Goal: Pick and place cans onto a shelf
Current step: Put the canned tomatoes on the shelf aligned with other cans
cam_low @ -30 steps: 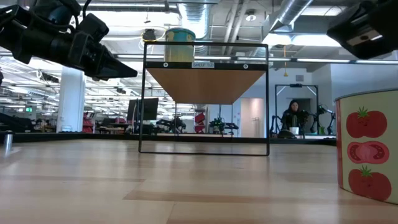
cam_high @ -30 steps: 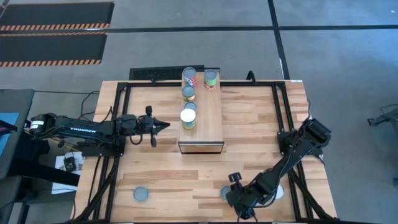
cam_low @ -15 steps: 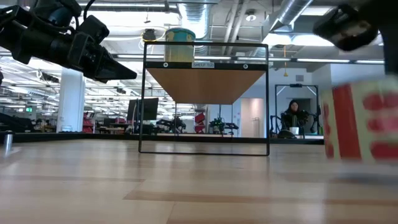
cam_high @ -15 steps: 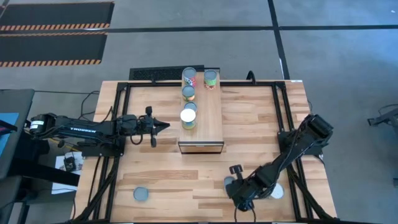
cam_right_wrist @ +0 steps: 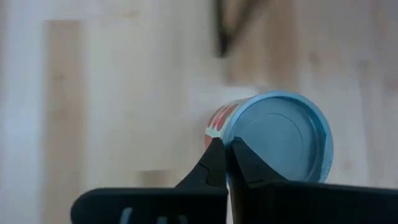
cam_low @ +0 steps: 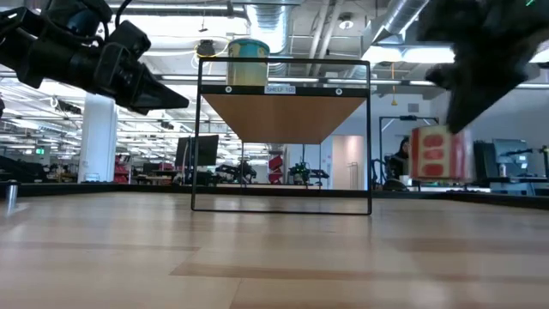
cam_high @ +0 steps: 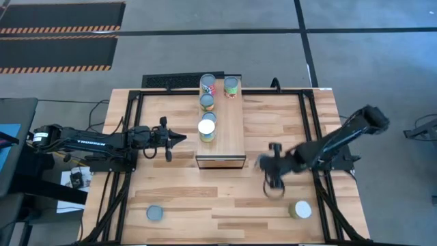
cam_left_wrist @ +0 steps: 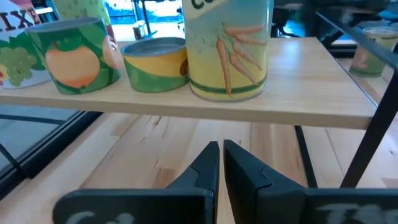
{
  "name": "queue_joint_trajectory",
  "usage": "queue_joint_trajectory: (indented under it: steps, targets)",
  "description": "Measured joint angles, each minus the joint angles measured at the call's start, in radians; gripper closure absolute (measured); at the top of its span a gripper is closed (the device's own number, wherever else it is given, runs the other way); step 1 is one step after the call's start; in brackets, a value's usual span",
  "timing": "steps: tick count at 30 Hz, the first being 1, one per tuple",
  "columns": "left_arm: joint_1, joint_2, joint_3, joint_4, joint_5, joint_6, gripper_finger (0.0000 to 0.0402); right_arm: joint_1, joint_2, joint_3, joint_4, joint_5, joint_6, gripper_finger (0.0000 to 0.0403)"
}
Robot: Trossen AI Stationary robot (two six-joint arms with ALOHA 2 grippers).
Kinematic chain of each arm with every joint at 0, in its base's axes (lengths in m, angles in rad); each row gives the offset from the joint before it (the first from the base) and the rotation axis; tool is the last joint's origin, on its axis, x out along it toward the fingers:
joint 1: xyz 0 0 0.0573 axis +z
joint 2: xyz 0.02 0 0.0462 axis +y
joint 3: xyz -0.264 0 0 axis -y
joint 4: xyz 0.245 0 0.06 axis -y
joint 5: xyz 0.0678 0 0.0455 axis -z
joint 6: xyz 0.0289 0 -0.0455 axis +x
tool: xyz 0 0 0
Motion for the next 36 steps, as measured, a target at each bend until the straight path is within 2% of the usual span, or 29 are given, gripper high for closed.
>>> queue_joint_trajectory:
  steps: [3, 7, 12, 16, 21, 27, 32, 36]
  targets:
    - [0.0, 0.0, 0.0, 0.012, -0.011, 0.003, 0.0389, -0.166, -0.064, -0.067, 0.001, -0.062, -0.083, 0.0399]
    - [0.0, 0.0, 0.0, 0.021, -0.016, -0.016, 0.0389, -0.365, -0.088, -0.099, 0.02, -0.089, -0.188, 0.0399]
    - [0.0, 0.0, 0.0, 0.012, -0.051, -0.068, 0.0389, -0.562, -0.04, -0.125, 0.07, -0.166, -0.317, 0.0398]
    - [0.0, 0.0, 0.008, 0.013, -0.053, -0.088, 0.039, -0.667, 0.012, -0.127, 0.115, -0.2, -0.395, 0.0398]
    - [0.0, 0.0, 0.012, 0.014, -0.055, -0.13, 0.0399, -0.741, 0.047, -0.125, 0.162, -0.198, -0.439, 0.0378]
    - [0.0, 0.0, 0.013, 0.014, -0.086, -0.107, 0.04, -0.756, 0.051, -0.114, 0.157, -0.198, -0.462, 0.0299]
    - [0.0, 0.0, 0.013, 0.014, -0.113, -0.089, 0.0401, -0.735, -0.003, -0.064, 0.096, -0.192, -0.502, 0.0238]
    - [0.003, 0.0, 0.013, 0.022, -0.084, -0.088, 0.0401, -0.716, -0.083, -0.035, 0.076, -0.169, -0.57, 0.0215]
